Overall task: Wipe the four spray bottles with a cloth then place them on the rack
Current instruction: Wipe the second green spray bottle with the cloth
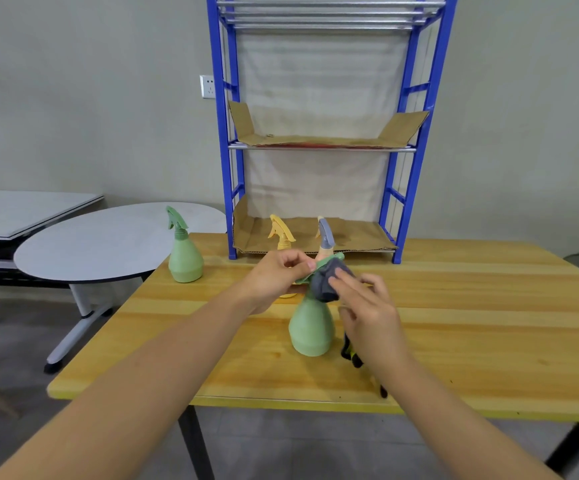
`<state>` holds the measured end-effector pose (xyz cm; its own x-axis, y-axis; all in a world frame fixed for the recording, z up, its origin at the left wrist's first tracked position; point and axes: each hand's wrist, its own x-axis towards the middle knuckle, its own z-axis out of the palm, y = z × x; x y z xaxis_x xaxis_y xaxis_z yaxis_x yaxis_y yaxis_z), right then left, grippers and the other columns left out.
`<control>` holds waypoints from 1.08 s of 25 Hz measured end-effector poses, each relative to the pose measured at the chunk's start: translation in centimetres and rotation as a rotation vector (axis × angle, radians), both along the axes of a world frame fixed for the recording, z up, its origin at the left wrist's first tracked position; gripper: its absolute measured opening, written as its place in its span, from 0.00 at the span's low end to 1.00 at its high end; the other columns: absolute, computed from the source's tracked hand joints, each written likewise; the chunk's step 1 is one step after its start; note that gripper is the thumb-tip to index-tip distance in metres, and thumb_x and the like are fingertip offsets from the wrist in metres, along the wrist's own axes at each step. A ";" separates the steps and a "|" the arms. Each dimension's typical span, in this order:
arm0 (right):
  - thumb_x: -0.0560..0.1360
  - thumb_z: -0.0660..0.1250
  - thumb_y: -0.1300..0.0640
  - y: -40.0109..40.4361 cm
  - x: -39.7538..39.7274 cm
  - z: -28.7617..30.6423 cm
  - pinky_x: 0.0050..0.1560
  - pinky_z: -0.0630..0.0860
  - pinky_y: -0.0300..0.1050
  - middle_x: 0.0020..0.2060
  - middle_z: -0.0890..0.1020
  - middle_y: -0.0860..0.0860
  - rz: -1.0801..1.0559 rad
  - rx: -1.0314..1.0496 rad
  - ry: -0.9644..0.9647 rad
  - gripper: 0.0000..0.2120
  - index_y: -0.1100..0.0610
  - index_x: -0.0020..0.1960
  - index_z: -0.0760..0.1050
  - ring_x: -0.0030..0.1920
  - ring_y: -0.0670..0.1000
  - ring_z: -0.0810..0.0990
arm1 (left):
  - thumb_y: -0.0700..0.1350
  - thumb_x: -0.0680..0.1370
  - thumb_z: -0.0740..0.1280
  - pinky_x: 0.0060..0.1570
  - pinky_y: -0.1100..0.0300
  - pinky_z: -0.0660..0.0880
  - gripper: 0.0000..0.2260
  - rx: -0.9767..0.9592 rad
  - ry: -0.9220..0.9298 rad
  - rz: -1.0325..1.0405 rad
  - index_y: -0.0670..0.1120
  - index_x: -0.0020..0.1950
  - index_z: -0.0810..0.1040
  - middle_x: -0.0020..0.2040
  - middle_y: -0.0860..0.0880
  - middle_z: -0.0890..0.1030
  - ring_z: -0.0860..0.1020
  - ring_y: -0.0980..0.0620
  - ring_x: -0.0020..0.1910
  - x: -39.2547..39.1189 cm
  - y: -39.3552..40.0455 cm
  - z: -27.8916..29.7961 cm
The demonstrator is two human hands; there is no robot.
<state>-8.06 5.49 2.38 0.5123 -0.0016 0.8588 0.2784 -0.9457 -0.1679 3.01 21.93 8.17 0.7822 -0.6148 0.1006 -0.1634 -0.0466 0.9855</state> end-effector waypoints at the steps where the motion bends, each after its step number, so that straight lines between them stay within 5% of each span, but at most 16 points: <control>1: 0.68 0.72 0.71 0.9 0.0 -0.6 0.61 0.75 0.45 0.61 0.81 0.53 0.070 -0.060 0.031 0.22 0.62 0.61 0.80 0.59 0.54 0.74 | 0.43 0.83 0.67 0.57 0.50 0.81 0.06 0.000 -0.003 0.006 0.43 0.48 0.81 0.51 0.39 0.83 0.81 0.47 0.52 0.0 0.0 0.0; 4: 0.72 0.68 0.66 1.0 -0.1 -0.8 0.67 0.67 0.36 0.59 0.80 0.57 0.237 -0.135 0.096 0.17 0.62 0.61 0.79 0.64 0.43 0.68 | 0.43 0.82 0.68 0.53 0.53 0.79 0.07 0.012 -0.030 0.022 0.44 0.46 0.82 0.49 0.41 0.83 0.80 0.47 0.50 0.0 0.0 0.0; 8: 0.69 0.69 0.69 -0.7 -0.2 0.4 0.63 0.69 0.34 0.60 0.81 0.53 0.035 -0.056 0.003 0.20 0.62 0.60 0.80 0.58 0.51 0.72 | 0.43 0.83 0.67 0.62 0.46 0.80 0.07 -0.009 -0.006 0.000 0.43 0.48 0.82 0.59 0.36 0.83 0.82 0.41 0.59 -0.1 0.0 -0.1; 12: 0.69 0.67 0.68 -0.4 -0.1 -0.4 0.65 0.66 0.31 0.60 0.81 0.53 0.068 -0.121 0.022 0.20 0.62 0.60 0.80 0.57 0.50 0.71 | 0.43 0.83 0.67 0.61 0.48 0.81 0.07 -0.007 -0.005 -0.007 0.43 0.48 0.82 0.60 0.37 0.83 0.83 0.43 0.59 0.0 0.1 -0.1; 16: 0.62 0.72 0.77 -3.0 0.1 -1.7 0.53 0.77 0.44 0.58 0.82 0.51 -0.065 0.042 0.053 0.27 0.61 0.58 0.81 0.54 0.53 0.71 | 0.43 0.83 0.67 0.62 0.48 0.80 0.07 -0.018 -0.006 0.015 0.43 0.48 0.82 0.61 0.40 0.84 0.82 0.42 0.61 0.2 0.0 -0.5; 20: 0.65 0.72 0.74 -2.0 -0.2 -0.6 0.56 0.75 0.42 0.60 0.81 0.50 0.014 -0.026 0.095 0.26 0.59 0.61 0.80 0.57 0.53 0.72 | 0.43 0.83 0.67 0.62 0.47 0.80 0.07 -0.014 -0.018 0.018 0.42 0.50 0.83 0.61 0.40 0.84 0.82 0.42 0.61 0.3 0.0 -0.5; 24: 0.64 0.73 0.75 -3.2 -0.5 -0.2 0.53 0.79 0.53 0.59 0.82 0.51 -0.030 0.047 0.174 0.26 0.59 0.60 0.81 0.55 0.53 0.71 | 0.46 0.84 0.66 0.60 0.53 0.81 0.09 -0.021 -0.010 0.044 0.44 0.56 0.84 0.59 0.43 0.85 0.82 0.44 0.62 -0.1 0.0 -0.6; 27: 0.66 0.72 0.73 -3.6 -1.2 2.6 0.58 0.75 0.45 0.58 0.82 0.50 -0.064 0.028 0.127 0.24 0.59 0.60 0.81 0.56 0.55 0.72 | 0.52 0.86 0.58 0.66 0.50 0.76 0.15 -0.160 0.163 0.098 0.49 0.68 0.78 0.62 0.48 0.82 0.80 0.47 0.65 -1.1 0.8 -2.9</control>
